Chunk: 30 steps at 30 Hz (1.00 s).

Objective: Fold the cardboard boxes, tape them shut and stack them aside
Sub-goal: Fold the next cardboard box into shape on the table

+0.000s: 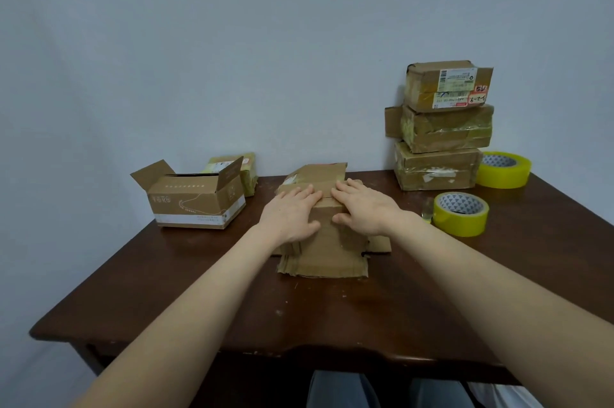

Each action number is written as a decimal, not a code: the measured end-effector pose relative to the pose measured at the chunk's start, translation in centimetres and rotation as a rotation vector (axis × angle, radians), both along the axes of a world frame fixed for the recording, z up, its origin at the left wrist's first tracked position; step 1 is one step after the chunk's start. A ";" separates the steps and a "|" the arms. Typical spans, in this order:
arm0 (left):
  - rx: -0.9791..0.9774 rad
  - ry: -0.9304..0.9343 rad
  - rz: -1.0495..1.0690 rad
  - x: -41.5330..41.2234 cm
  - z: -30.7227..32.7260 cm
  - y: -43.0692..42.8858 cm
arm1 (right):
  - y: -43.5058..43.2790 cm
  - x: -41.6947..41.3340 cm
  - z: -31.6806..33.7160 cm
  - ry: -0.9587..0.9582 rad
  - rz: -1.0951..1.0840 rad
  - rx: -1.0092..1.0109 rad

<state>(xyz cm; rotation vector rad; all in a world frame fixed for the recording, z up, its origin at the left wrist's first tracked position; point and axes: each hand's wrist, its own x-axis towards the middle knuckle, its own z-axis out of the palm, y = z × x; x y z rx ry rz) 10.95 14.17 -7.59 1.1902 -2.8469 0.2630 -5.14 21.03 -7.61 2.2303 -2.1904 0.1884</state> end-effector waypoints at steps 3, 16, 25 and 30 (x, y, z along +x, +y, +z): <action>-0.033 0.028 0.003 0.0 0.6 0.2 | 0.1 -0.2 0.3 -0.008 0.001 -0.045; 0.059 0.175 0.004 -0.9 2.2 1.0 | 1.0 -0.5 1.0 -0.135 -0.028 -0.065; 0.033 0.166 0.016 -4.2 3.5 2.7 | 4.0 -5.0 1.9 -0.421 -0.248 -0.278; -0.021 0.261 -0.093 -8.6 4.5 4.9 | 5.9 -8.9 0.7 -0.330 -0.593 -0.278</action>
